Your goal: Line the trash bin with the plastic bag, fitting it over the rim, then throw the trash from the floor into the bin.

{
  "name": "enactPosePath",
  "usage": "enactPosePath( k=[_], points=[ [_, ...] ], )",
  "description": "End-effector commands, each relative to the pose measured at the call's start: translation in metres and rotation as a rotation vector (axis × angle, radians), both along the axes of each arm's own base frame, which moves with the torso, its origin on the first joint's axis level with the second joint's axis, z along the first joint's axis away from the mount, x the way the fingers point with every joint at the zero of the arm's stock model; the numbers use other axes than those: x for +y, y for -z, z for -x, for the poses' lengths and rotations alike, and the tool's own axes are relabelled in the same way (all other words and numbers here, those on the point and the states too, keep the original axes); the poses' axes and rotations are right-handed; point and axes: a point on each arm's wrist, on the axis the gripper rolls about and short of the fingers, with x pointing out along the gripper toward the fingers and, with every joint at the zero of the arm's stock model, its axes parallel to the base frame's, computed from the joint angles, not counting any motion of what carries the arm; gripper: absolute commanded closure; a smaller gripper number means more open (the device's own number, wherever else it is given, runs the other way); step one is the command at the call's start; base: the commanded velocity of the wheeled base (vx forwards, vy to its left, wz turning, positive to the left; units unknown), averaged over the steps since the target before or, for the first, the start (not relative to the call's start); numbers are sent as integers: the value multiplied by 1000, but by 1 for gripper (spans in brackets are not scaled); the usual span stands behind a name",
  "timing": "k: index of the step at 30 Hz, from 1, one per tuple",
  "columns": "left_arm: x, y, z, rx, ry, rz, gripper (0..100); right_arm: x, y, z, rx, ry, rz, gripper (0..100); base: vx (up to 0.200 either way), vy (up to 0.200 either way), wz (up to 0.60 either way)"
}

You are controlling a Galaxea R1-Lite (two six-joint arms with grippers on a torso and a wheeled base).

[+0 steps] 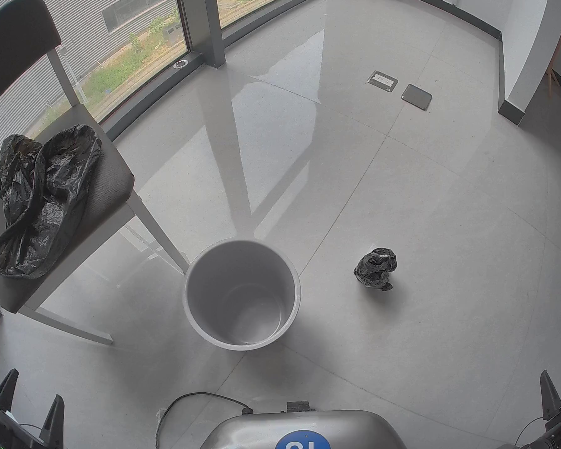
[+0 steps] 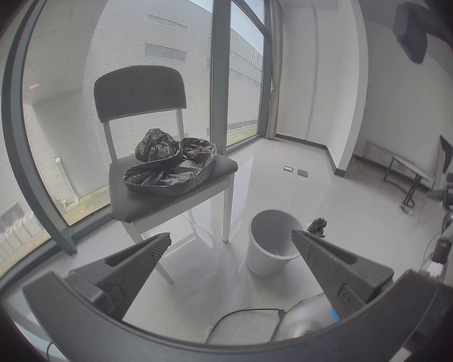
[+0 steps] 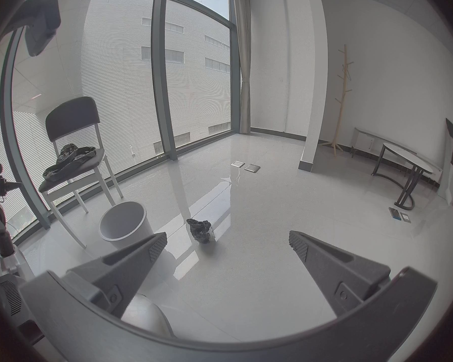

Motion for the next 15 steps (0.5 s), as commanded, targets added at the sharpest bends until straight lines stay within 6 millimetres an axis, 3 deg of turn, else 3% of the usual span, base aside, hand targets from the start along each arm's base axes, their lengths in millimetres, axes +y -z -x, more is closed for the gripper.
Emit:
enactPosePath(
  k=[1, 2, 3, 5, 9, 13, 15],
  points=[
    [0, -49, 10, -134, 42, 153, 0, 0, 5, 0, 1, 14, -21, 0, 0, 0, 0],
    [0, -49, 10, -134, 42, 153, 0, 0, 5, 0, 1, 14, -21, 0, 0, 0, 0],
    [2, -86, 1, -74, 70, 287, 0, 0, 5, 0, 3, 17, -26, 0, 0, 0, 0],
    [2, -100, -5, -49, 53, 291, 0, 0, 5, -1, 7, 19, -24, 0, 0, 0, 0],
    [3, -96, -14, 64, -44, 152, 0, 0, 5, -1, 10, 20, -24, 0, 0, 0, 0],
    [7, -110, -31, 146, -293, 169, 0, 0, 5, 0, 3, 19, -20, 0, 0, 0, 0],
    [7, -116, -42, 187, -328, 255, 0, 0, 5, 0, 1, 19, -20, 0, 0, 0, 0]
  ],
)
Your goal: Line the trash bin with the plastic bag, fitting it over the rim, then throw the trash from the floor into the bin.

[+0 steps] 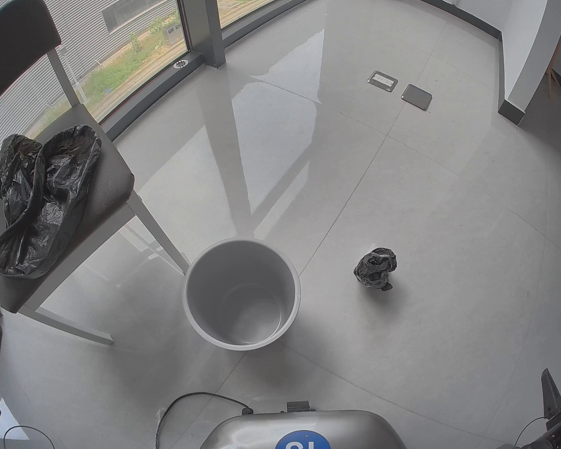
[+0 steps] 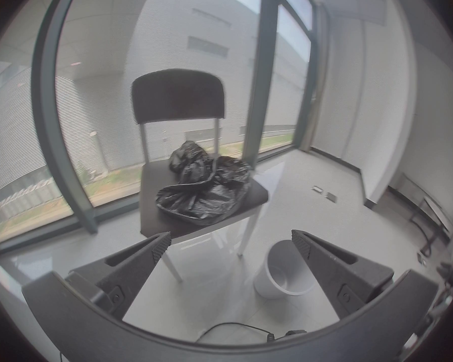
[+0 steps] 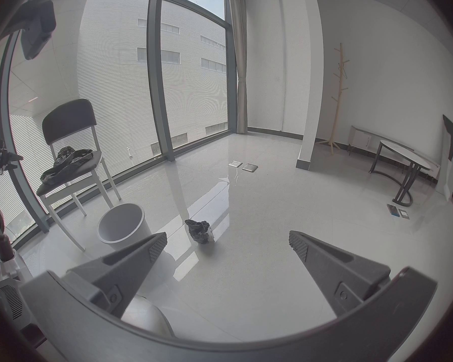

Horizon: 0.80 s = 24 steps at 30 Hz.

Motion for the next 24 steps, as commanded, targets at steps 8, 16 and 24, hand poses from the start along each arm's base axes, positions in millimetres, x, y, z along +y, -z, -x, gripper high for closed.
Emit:
enactPosePath(
  k=[8, 16, 24],
  points=[
    [3, -68, -61, 338, -217, 212, 0, 0, 5, 0, 5, -11, 20, 0, 0, 0, 0],
    [22, -66, -85, 357, -426, 390, 0, 0, 5, 0, 5, -13, 23, 0, 0, 0, 0],
    [48, -60, -106, 368, -474, 530, 0, 0, 5, 0, 3, -13, 23, 0, 0, 0, 0]
  ],
)
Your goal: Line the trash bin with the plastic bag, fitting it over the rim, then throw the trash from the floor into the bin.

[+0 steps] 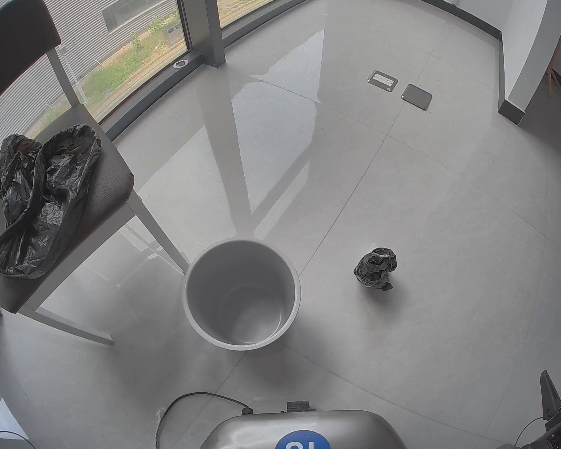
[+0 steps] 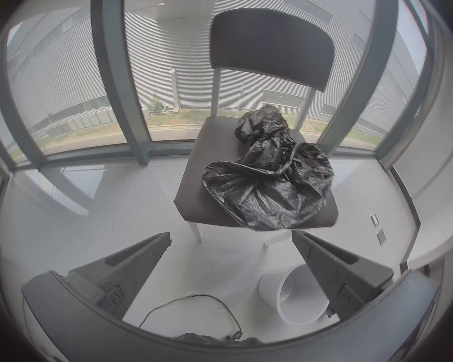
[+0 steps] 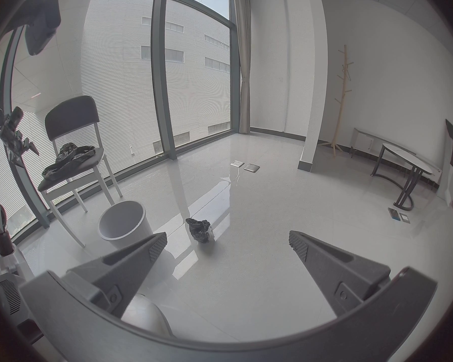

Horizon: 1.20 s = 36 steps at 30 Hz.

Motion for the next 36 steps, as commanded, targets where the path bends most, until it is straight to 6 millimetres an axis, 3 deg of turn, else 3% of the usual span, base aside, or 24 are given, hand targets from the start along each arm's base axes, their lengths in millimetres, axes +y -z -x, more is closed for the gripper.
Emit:
enactPosePath(
  k=[1, 11, 19, 27, 36],
  points=[
    [28, 7, -26, 42, -91, 88, 0, 0, 5, 0, 2, -1, 0, 0, 0, 0, 0],
    [47, 11, -41, 12, -74, 158, 0, 0, 5, 0, 2, -1, 0, 0, 0, 0, 0],
    [73, 30, -68, 28, -86, 198, 0, 0, 5, 0, 2, -1, 0, 0, 0, 0, 0],
    [85, 45, -85, -2, -33, 237, 0, 0, 5, 0, 2, 0, 0, 0, 0, 0, 0],
    [99, 49, -106, -169, -1, 303, 0, 0, 5, 0, 2, 2, 2, 0, 0, 0, 0]
  ],
)
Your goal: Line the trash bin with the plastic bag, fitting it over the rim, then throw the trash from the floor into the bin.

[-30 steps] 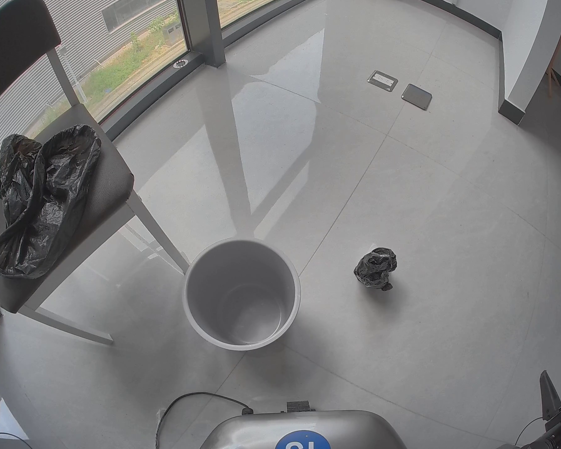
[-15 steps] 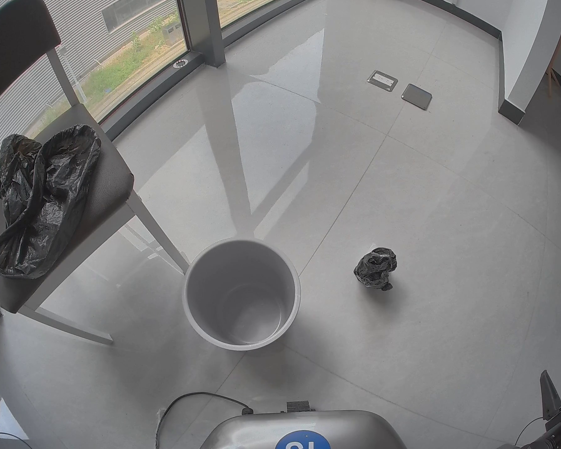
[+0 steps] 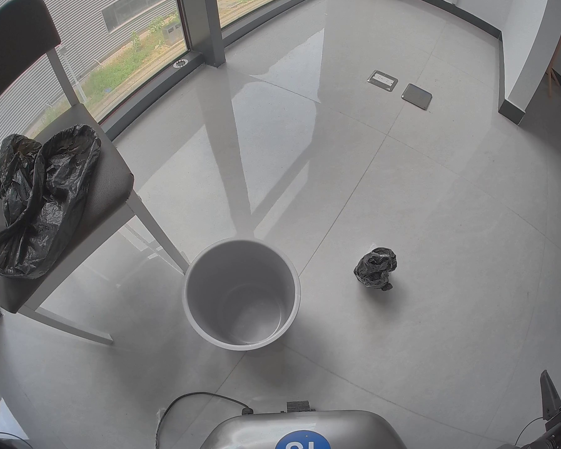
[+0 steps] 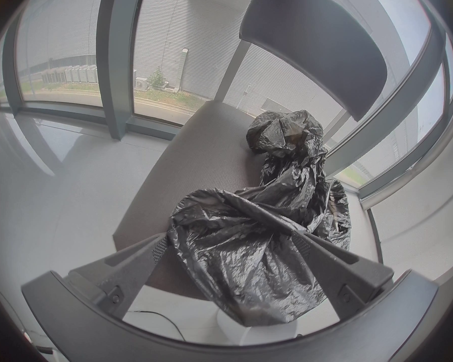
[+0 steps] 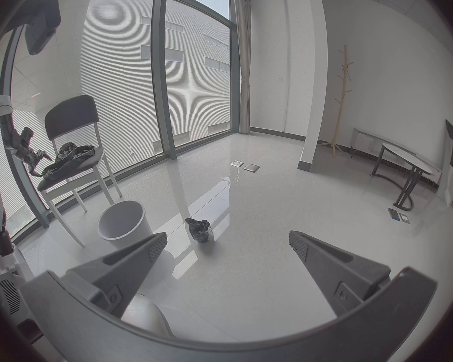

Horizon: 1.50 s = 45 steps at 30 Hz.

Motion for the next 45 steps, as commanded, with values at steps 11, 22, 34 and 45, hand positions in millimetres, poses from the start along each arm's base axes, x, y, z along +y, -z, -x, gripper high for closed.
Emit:
enactPosePath(
  k=[11, 22, 34, 45],
  points=[
    [10, 16, -15, 4, 12, 76, 0, 0, 5, 0, 1, 0, -1, 0, 0, 0, 0],
    [8, 16, -13, 3, 20, 68, 100, 0, 5, 0, 1, -2, -3, 0, 0, 0, 0],
    [5, 17, -10, -22, 50, 65, 100, 0, 5, 0, 1, -2, -3, 0, 0, 0, 0],
    [-23, -6, 29, -123, 150, 80, 100, 0, 5, 0, 1, -2, -3, 0, 0, 0, 0]
  ],
)
